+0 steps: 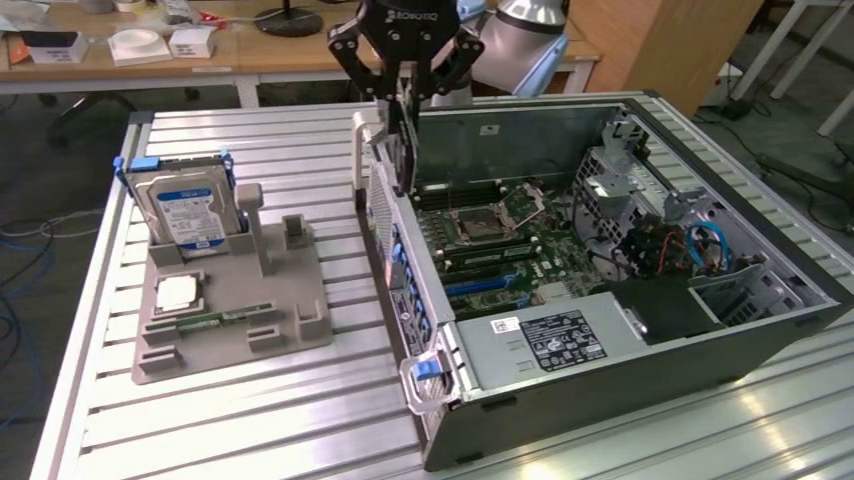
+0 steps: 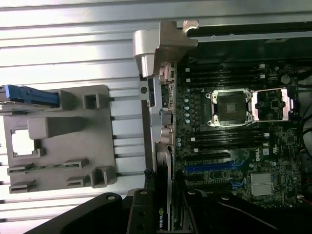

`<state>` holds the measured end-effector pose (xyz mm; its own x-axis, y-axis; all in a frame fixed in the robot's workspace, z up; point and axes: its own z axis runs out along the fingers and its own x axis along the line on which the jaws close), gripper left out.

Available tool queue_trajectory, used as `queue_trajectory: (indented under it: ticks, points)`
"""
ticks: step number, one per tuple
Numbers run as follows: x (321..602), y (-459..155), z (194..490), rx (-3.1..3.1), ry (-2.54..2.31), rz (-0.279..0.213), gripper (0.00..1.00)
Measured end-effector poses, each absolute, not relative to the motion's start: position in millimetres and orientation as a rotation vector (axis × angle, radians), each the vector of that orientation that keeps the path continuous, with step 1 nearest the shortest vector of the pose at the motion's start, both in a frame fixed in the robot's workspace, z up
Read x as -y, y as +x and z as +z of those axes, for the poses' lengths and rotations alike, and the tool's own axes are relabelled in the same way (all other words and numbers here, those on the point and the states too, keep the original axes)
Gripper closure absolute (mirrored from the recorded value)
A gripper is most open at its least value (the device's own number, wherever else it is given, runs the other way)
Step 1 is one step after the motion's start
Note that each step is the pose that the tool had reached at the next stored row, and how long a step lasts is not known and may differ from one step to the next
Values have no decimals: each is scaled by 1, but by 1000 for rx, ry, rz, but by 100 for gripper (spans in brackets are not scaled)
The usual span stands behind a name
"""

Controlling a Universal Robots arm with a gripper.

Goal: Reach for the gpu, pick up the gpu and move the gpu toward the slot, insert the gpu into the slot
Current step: 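Pick up the gpu and move the gpu toward the slot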

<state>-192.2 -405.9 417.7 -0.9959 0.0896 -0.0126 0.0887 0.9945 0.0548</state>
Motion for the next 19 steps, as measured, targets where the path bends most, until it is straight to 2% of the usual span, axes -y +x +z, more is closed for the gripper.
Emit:
queue_trajectory:
  ticks: [19]
  points:
    - [406, -115, 413, -3122, 140, 85, 74]
